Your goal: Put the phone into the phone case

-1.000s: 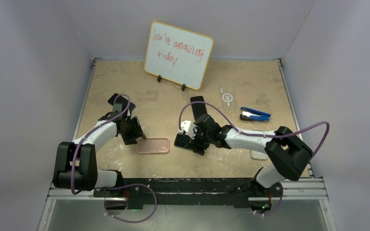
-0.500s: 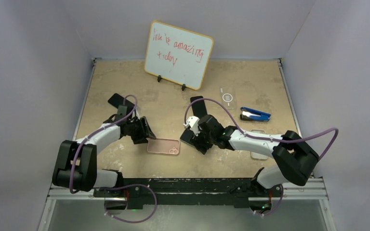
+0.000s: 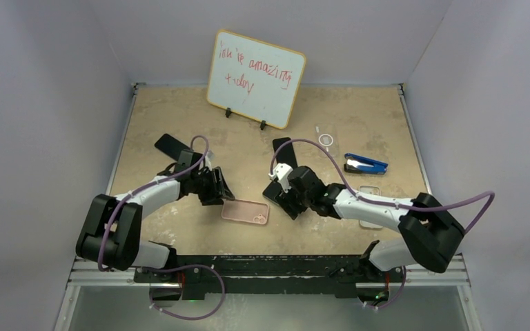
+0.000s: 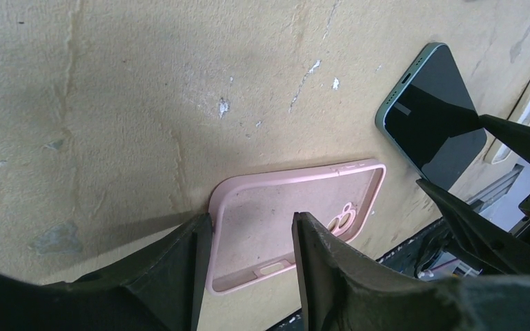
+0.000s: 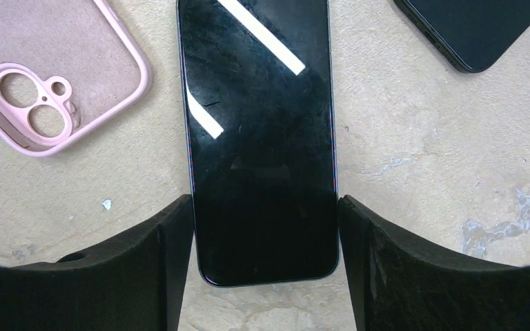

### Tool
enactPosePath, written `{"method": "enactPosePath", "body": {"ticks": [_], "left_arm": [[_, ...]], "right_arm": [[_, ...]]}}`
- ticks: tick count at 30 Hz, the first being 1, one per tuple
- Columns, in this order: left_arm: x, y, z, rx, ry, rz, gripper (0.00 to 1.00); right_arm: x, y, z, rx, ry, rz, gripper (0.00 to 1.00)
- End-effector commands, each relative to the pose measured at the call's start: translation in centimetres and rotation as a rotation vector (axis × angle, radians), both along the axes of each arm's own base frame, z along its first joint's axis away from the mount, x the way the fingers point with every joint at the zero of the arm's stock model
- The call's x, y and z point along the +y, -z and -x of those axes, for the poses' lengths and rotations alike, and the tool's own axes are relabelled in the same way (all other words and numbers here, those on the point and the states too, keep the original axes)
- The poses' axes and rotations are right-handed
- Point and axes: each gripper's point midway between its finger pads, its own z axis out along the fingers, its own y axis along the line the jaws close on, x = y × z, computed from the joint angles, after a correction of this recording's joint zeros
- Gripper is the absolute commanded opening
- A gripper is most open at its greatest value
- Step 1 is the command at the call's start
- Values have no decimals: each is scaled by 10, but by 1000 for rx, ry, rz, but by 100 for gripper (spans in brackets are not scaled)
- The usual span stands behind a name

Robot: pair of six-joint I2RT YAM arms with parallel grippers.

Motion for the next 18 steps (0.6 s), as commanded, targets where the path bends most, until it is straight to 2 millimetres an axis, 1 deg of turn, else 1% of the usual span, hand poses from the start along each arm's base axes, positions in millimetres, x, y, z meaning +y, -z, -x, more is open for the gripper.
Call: {"method": "enactPosePath", "body": {"ticks": [1,5,7,13,18], "left_arm": [[-2,-24,-16,-90,34,-8,49],[2,-30,-16,-103,40,-29,50],[5,-30,-14,-100,45,-42,51],[24,-20,-6,-74,34,-148,51],[17,-15,1,-39,39,-102,51]], "right_arm": [[10,-24,-13,-91,24,-93,35],[14,-37,-21,-164,1,-126,34],[17,-39,-19,-168,-21,-143,34],[19,-40,-18,-166,-30,-152,33],[25,-40,-14,-160,-56,-187,31]]}}
